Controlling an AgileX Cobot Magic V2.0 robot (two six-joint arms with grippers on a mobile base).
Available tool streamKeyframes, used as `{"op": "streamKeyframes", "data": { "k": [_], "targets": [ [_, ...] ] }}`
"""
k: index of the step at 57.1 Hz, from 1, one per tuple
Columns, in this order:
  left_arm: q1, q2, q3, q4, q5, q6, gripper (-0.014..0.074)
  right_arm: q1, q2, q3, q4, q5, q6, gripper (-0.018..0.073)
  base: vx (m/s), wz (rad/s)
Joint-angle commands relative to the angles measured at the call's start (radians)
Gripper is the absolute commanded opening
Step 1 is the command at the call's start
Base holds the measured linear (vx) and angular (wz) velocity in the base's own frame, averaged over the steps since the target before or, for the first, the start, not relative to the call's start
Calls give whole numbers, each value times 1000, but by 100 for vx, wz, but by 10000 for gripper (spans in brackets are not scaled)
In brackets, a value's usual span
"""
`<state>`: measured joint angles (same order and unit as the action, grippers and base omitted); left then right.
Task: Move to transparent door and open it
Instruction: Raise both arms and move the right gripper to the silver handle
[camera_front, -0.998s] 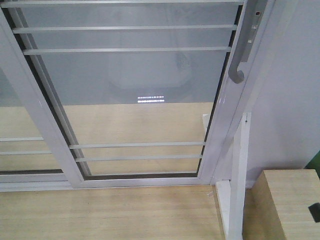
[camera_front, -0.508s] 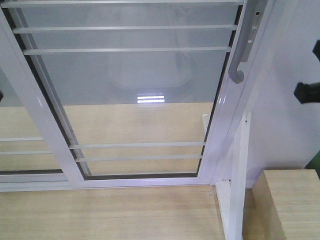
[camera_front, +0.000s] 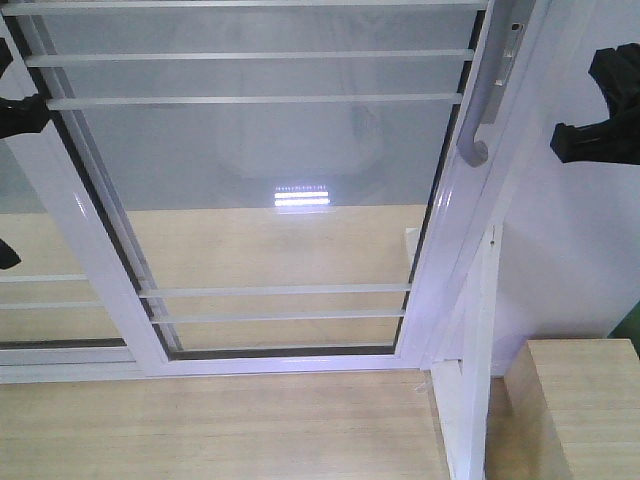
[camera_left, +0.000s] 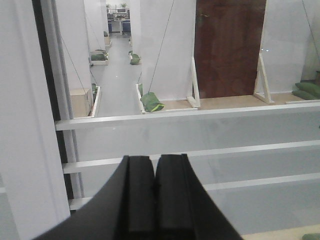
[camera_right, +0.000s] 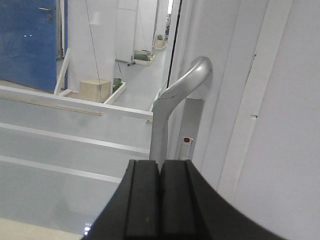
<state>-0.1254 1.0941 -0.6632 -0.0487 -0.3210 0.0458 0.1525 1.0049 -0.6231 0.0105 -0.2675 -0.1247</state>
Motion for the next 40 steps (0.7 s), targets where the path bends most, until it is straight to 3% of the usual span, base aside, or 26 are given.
{"op": "streamKeyframes", "data": {
  "k": [1, 20, 40],
  "targets": [
    [-1, -14, -34, -9, -73, -10, 76, -4, -12, -37, -3, -94, -6, 137, 0, 0],
    [-1, -13, -34, -9, -60, -7, 300, -4, -12, -37, 1, -94, -6, 450, 0, 0],
    [-1, -13, -34, -9, -83, -7, 313, -4, -2, -37, 1, -108, -11, 417, 0, 0]
  ]
}}
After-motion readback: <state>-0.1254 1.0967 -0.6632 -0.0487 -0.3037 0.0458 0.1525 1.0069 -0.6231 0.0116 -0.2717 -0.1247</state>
